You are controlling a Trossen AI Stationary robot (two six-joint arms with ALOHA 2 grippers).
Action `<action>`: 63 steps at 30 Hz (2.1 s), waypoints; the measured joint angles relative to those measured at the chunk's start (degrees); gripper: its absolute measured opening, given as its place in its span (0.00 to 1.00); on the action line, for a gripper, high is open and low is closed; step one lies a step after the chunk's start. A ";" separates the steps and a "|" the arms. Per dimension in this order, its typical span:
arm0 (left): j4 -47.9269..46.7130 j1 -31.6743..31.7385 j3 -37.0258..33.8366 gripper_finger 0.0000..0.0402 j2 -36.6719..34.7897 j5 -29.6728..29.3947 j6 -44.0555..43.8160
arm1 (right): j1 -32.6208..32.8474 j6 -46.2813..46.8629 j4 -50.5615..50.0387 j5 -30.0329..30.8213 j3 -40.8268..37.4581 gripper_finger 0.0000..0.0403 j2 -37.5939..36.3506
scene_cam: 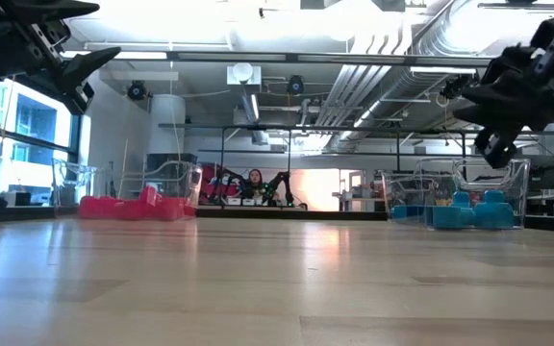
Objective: Sort blocks
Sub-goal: Return to Home Position
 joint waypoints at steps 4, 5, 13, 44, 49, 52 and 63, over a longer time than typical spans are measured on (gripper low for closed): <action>-0.02 0.00 0.00 0.57 0.10 0.07 0.01 | 0.00 1.52 -0.66 0.52 0.04 0.00 0.86; -0.04 0.00 0.00 0.57 0.10 0.04 0.00 | 0.00 1.48 -0.69 0.53 0.04 0.00 0.98; -0.02 0.00 0.00 0.57 0.10 0.06 0.01 | 0.00 1.77 -0.78 0.54 0.07 0.00 1.00; -2.19 8.93 0.00 0.57 -0.05 0.22 33.27 | 0.00 1.77 -0.82 0.52 0.11 0.00 1.02; -8.54 9.53 -0.02 0.57 -0.05 0.21 36.84 | 0.00 1.77 -0.82 0.52 0.11 0.00 1.02; -10.33 9.59 -0.07 0.57 -0.05 1.11 36.12 | 0.00 1.77 -0.82 0.52 0.11 0.00 1.02; -10.44 10.91 -0.09 0.57 0.38 2.53 36.06 | 0.00 1.77 -0.82 0.52 0.13 0.00 1.02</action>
